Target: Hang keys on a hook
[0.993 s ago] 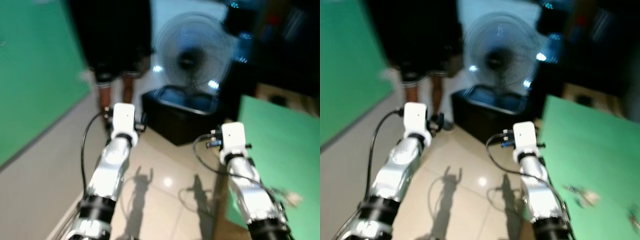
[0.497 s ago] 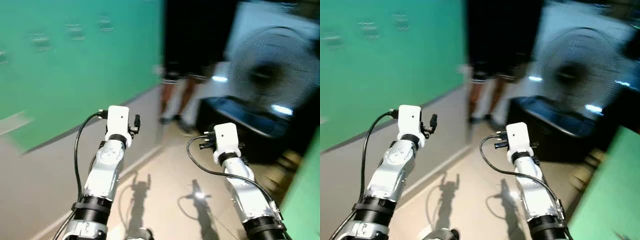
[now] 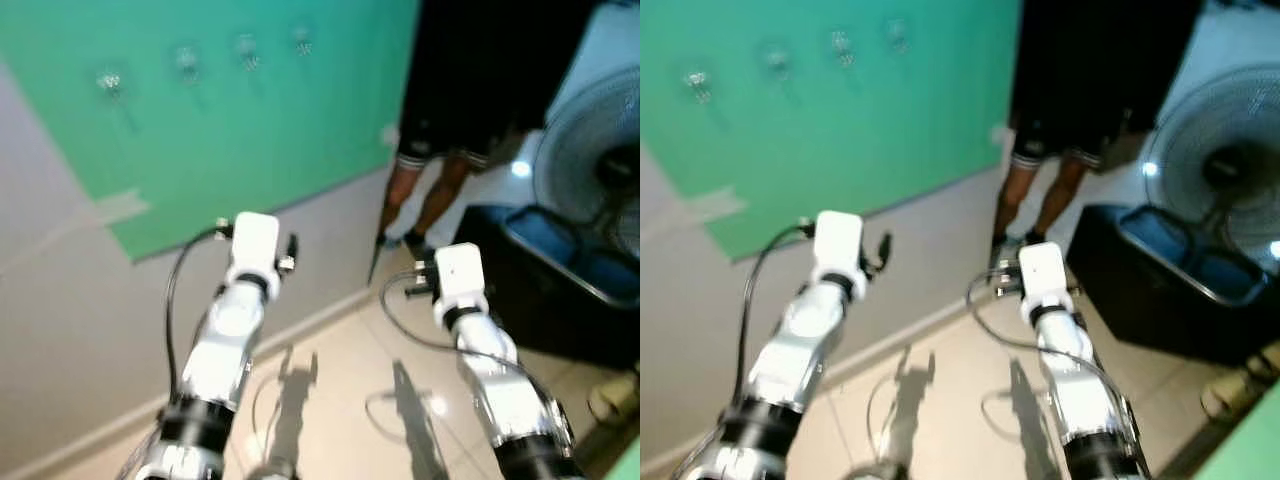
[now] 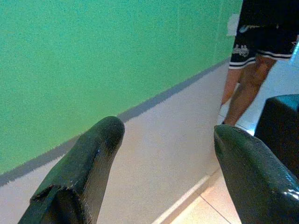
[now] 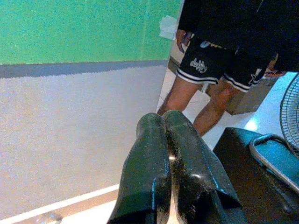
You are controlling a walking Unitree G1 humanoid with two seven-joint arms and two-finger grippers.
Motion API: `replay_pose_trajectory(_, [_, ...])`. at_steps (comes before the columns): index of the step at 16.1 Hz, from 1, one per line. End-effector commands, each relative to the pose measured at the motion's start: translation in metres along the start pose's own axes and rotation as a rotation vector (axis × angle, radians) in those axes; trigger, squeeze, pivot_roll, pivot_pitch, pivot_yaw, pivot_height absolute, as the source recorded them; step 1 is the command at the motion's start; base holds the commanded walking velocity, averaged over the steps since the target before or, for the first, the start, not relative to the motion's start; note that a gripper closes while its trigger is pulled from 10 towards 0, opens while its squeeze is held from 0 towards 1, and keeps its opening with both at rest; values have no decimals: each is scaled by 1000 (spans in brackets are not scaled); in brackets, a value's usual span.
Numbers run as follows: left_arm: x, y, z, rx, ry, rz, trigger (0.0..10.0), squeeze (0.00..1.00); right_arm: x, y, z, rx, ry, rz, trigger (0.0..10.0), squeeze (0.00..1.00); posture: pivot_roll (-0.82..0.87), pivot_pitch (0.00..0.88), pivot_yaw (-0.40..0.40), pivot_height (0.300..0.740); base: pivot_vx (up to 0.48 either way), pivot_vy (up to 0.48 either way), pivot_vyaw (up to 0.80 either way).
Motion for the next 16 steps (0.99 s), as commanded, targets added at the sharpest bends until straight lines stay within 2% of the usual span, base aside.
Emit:
replay_pose_trajectory(1, [4, 1, 6, 12, 14, -8, 10000, 0, 4, 2, 4, 16, 6, -15, 10000, 0, -12, 0, 11, 740, 0, 0, 638])
replay_pose_trajectory(3, [5, 2, 7, 26, 24, -13, 10000, 0, 3, 2, 5, 20, 5, -15, 10000, 0, -11, 0, 10, 740, 0, 0, 638])
replay_pose_trajectory(4, [5, 2, 11, 68, 28, -19, 10000, 0, 3, 1, 6, 23, 4, -15, 10000, 0, -11, 0, 10, 740, 0, 0, 638])
replay_pose_trajectory(5, [4, 1, 11, 59, 50, -15, 10000, 0, 2, 0, 6, 23, 5, -14, 10000, 0, -7, 0, 10, 740, 0, 0, 638])
replay_pose_trajectory(6, [3, 0, 9, 46, 39, -15, 10000, 0, 1, 0, 6, 19, 12, -13, 10000, 0, -8, 0, 10, 740, 0, 0, 638])
replay_pose_trajectory(9, [3, -1, 11, 52, 22, -7, 10000, 0, 9, 0, 1, -25, 115, -51, 10000, 0, -9, 0, 8, 740, 0, 0, 638])
replay_pose_trajectory(11, [1, -4, 6, 33, 28, -8, 10000, 0, 13, 3, 3, -36, 111, -55, 10000, 0, -16, 0, 8, 740, 0, 0, 631])
replay_pose_trajectory(16, [4, -6, 3, 19, 62, -27, 10000, 0, 6, 0, 5, -22, 90, -39, 10000, 0, -9, 0, 1, 740, 0, 0, 640])
Point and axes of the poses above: a point about 5 cm out from each wrist's last joint towards the gripper, its own y axis pointing out of the wrist towards the gripper, its own x axis along the axis of the wrist's last joint, z = x × y, the point moved 4 cm from there along y, pointing out of the wrist towards the gripper, and after that the axes turned 6 degrees about -y, right-handed, at the moved point
